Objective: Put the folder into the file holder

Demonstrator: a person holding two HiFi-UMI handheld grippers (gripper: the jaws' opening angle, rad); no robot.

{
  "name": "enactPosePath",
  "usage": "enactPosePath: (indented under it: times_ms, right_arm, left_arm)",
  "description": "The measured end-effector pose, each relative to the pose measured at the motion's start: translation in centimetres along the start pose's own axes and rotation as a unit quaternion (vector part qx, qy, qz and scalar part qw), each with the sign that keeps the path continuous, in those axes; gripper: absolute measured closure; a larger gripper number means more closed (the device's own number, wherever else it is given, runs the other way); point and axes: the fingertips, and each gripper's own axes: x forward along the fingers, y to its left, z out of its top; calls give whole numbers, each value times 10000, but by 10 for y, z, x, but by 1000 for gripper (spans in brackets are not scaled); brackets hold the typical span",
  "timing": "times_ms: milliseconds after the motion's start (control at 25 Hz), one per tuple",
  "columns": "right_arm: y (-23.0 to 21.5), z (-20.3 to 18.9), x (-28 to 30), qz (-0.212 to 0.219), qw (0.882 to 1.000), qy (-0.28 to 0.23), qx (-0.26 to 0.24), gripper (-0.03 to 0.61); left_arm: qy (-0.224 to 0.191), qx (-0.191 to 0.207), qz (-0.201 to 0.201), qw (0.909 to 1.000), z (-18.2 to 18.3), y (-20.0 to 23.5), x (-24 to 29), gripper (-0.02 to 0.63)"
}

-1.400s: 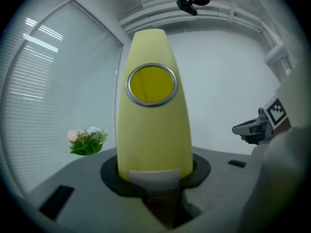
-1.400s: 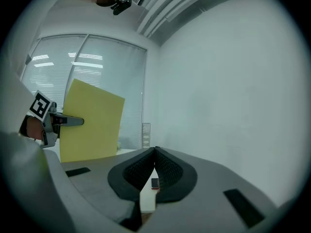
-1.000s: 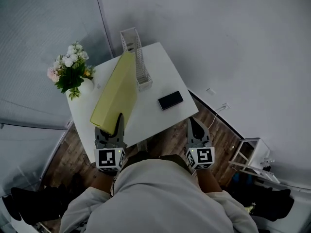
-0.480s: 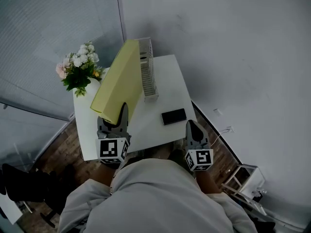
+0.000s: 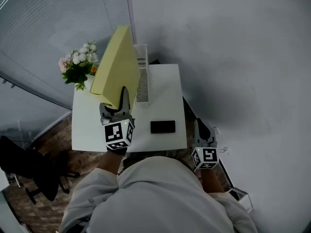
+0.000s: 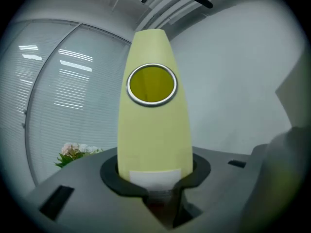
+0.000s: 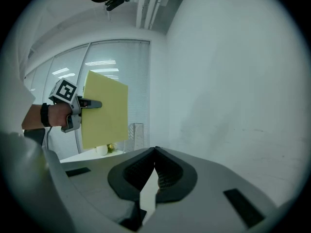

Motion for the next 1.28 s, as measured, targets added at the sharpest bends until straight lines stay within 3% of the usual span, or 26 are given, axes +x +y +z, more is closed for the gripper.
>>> enactPosePath:
  times_ms: [200, 400, 1280]
  right_arm:
    - [-34, -15, -3, 89, 9999, 87, 77, 565]
    - [-53, -28, -9, 76, 9997, 182, 124, 565]
    - [-79, -56, -28, -371, 9969, 689, -39, 565]
  left_arm:
    - [-131, 107, 483, 9987, -6, -16, 19, 465]
    - [-272, 160, 708, 9970, -17, -25, 35, 465]
    - [-364, 72, 886, 9954, -87, -33, 83, 462]
